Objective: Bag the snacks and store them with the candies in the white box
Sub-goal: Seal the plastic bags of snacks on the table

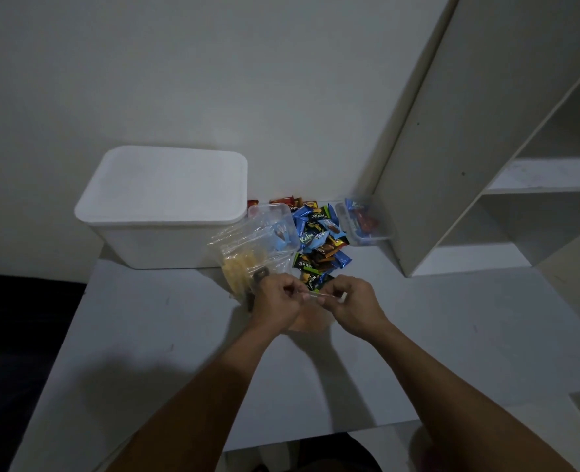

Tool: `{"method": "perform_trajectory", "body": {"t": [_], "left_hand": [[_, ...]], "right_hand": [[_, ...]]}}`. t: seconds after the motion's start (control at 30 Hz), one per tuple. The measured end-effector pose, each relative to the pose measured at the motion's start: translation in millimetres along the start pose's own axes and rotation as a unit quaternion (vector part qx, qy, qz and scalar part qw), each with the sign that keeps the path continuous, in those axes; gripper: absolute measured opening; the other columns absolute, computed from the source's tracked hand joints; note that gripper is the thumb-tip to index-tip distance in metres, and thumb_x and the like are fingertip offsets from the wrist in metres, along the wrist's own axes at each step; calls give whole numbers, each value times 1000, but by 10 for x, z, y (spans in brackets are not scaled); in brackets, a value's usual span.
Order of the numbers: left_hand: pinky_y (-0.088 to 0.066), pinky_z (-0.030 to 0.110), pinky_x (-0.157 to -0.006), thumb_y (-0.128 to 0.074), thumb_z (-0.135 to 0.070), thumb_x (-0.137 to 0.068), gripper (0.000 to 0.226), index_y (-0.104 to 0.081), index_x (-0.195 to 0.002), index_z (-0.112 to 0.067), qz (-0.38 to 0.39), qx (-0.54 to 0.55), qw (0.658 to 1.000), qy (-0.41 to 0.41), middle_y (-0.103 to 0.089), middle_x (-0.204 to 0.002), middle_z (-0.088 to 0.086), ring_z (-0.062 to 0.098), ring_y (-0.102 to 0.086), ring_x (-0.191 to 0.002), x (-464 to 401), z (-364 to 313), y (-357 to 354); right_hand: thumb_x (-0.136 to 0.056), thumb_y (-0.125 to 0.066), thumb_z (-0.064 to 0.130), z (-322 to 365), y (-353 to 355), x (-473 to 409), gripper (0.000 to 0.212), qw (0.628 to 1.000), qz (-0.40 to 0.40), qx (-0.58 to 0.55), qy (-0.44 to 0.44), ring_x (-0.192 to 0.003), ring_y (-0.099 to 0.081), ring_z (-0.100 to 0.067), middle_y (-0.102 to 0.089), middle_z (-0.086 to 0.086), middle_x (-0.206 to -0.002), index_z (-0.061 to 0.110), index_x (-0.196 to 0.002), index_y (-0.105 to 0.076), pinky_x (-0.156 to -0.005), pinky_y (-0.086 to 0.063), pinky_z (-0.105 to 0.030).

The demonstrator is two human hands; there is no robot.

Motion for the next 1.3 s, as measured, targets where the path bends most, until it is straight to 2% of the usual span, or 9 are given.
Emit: {"method": "perform_trajectory", "body": {"t": [0.2,0.3,0.47,0.6,0.67,0.77,0.93,1.17,1.3], "left_hand": [[-46,30,-61,-75,-1,-75,21,-70,-65,-18,-11,51,998,42,-63,-60,-4,11,-56,-51,-31,111,80],[-45,21,-63,-76,-2,-73,13,-72,-67,-13,-14,7,1000,5,-61,-63,-10,4,-57,-62,-14,18,65],[-41,9,-60,-79,-6,-72,9,-73,-69,-13,-3,-6,1000,-9,-62,-64,-12,-3,-57,-63,0,-38,47],[-46,21,-66,-73,0,-75,20,-67,-67,-17,-36,5,999,-9,-62,-66,-7,7,-58,-66,-14,-6,158],[-45,26,-67,-71,1,-76,16,-67,-72,-14,-21,20,1000,-5,-61,-70,-4,11,-55,-67,-21,0,156],[-47,25,-67,-79,-6,-72,11,-74,-82,-10,16,18,1000,-7,-61,-73,-8,12,-58,-71,5,-14,83],[-50,28,-68,-81,-7,-70,7,-76,-73,-11,-39,-10,999,-28,-67,-73,-1,17,-64,-76,-24,-55,170],[-57,38,-76,-82,-10,-70,9,-76,-77,-9,-12,72,996,56,-72,-84,9,26,-69,-81,-41,136,251],[-55,38,-72,-82,-6,-70,8,-74,-72,-5,-23,88,993,78,-69,-80,11,27,-65,-71,-28,202,269]], "right_hand": [[-78,-76,17,-46,24,-33,7,1000,-6,-19,-24,-69,-56,-6,-63,11,-70,21,-75,-72,-68,-46,-28],[-78,-78,31,33,-39,-23,13,1000,5,-15,-7,-69,-56,-4,-63,12,-70,21,-74,-71,-64,-45,-24],[-75,-80,30,35,-23,-30,14,1000,-22,-2,-5,-66,-58,-5,-66,9,-69,18,-72,-73,-62,-47,-26],[-79,-77,23,9,-14,-32,8,1000,1,1,-13,-74,-61,-10,-69,6,-78,16,-84,-76,-65,-46,-25],[-80,-75,15,-21,41,-38,4,1000,-1,10,-21,-71,-59,-10,-69,1,-76,14,-84,-76,-65,-43,-22],[-79,-76,15,29,51,-35,5,1000,6,21,-12,-62,-55,1,-66,7,-69,15,-84,-79,-57,-37,-11],[-78,-78,14,49,37,-42,6,999,39,3,-18,-65,-56,2,-64,12,-70,14,-84,-77,-58,-38,-9],[-76,-79,15,-32,170,-29,5,998,29,31,-42,-61,-56,3,-62,14,-64,12,-78,-75,-56,-37,-8],[-75,-80,17,-29,180,-15,7,998,36,29,-41,-60,-56,4,-63,15,-64,13,-78,-76,-53,-38,-6]]}}
Point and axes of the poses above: each hand's wrist, its own x-axis away from the middle knuckle, its own y-axis out of the back of the hand, z = x × y, the point moved 9 cm from there along -x, towards the middle knuckle
